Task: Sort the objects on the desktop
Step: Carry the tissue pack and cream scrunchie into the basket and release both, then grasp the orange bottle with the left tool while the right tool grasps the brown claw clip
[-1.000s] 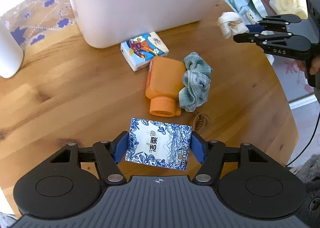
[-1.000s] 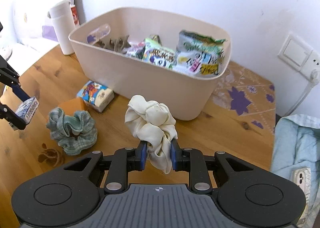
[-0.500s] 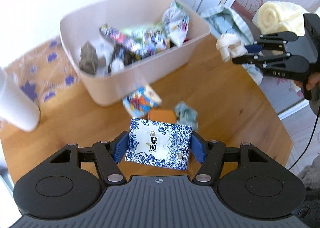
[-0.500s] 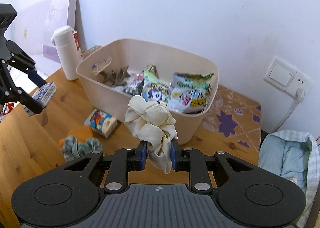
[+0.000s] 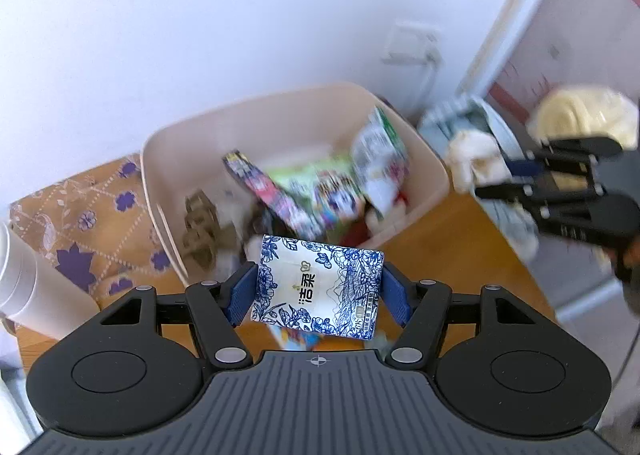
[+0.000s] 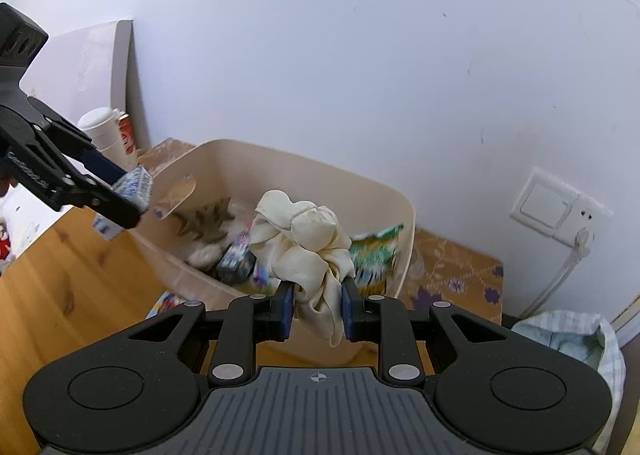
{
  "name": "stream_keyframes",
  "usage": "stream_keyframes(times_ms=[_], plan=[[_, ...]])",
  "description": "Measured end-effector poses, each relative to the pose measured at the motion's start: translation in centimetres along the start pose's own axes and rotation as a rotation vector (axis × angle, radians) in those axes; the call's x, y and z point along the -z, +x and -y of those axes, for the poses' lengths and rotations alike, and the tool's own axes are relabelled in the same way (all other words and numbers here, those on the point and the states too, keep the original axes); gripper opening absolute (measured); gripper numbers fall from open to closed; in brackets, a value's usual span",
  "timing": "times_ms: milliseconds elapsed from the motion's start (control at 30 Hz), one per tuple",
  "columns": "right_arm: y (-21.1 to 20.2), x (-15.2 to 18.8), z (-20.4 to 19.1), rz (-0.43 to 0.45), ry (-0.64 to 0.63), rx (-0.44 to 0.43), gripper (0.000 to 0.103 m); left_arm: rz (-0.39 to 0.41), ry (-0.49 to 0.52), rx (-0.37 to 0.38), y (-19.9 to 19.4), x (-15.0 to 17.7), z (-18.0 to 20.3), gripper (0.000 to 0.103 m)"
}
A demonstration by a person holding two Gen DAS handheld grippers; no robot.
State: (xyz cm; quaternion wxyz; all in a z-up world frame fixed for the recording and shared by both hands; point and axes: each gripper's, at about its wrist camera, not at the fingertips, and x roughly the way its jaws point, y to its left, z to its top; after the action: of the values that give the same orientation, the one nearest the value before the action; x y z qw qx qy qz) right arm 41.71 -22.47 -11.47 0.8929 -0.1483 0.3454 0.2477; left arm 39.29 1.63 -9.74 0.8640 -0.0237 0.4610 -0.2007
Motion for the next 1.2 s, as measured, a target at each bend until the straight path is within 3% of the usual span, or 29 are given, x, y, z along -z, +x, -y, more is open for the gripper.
stream_keyframes(times_ms=[200,500,633,833,933,1200], plan=[[3.3,-1.3,-0.9,-0.013,-0.015,-0.011,0.023,0.031,-0.081,-0.083,2.6,-1.8,-1.0,0.066],[8.1,-1.5,-3.0,-0.084,-0.093,-0.008,0.024,0.004,-0.083,-0.180,6.9,-2.5,-1.8,0.067],[8.7,-1.3,-3.4,-0.094,-0.091,0.006,0.047,-0.011,-0.069,-0.205,8.2,-1.9,-1.8,0.067],[6.6,-1.1,-4.1,-0.003,-0.097,0.054,0.072,-0.026,-0.039,-0.210,8.9,-1.4,-1.3,0.068],[4.8,-0.7,-4.6,0.034,-0.096,0.071,0.077,-0.015,-0.035,-0.258,8.5,-1.3,-1.0,0.073],[-0.1,2.8,-6.3,0.083,-0.039,0.061,0.088,0.029,-0.047,-0.232,5.4,-0.3,-0.3,0.073]])
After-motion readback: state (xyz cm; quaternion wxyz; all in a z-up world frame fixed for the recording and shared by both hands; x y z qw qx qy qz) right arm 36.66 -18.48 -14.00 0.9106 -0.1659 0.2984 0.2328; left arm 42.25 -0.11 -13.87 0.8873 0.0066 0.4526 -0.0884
